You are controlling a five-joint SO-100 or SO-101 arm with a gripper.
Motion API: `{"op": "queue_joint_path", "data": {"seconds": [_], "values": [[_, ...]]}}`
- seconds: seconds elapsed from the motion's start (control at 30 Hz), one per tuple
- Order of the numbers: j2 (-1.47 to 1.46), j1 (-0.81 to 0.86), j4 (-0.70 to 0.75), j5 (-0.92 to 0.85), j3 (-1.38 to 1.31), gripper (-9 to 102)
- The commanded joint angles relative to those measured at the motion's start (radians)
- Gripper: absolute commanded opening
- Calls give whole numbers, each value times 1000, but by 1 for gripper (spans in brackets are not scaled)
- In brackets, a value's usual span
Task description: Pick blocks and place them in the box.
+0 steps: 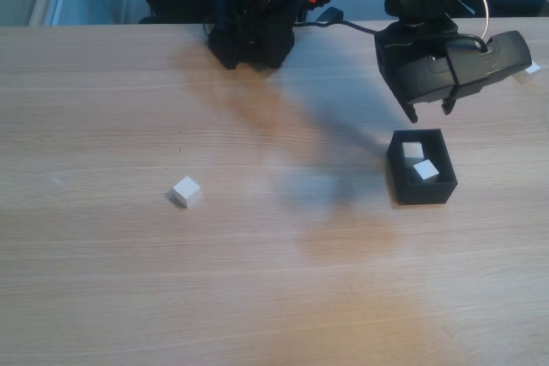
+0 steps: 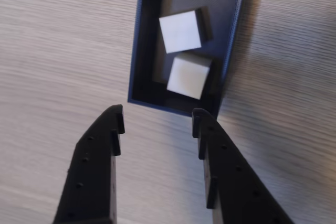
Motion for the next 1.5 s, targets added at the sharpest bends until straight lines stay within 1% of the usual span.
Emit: {"op": "queue_joint_path", "data": {"seconds": [0.0, 0.1, 0.17, 0.27, 0.37, 0.5, 0.63, 0.8, 0.87, 0.97, 1.07, 1.13, 1.2, 1.33, 1.47], "values": [[6, 6, 3, -6, -58, 12], [35, 28, 32, -8, -49, 10], [78, 58, 58, -51, -20, 7], [164, 133, 129, -181, 44, 0], [276, 232, 161, -293, 138, 0], [426, 393, 152, -436, 291, 0], [558, 560, 87, -540, 465, 0], [663, 735, 54, -545, 595, 0], [692, 795, 8, -554, 632, 1], [735, 876, -132, -583, 719, 3], [759, 946, -324, -563, 825, 11], [744, 982, -390, -549, 856, 15], [699, 1006, -420, -523, 854, 17], [584, 1049, -428, -503, 810, 19], [489, 1075, -436, -525, 782, 20]]}}
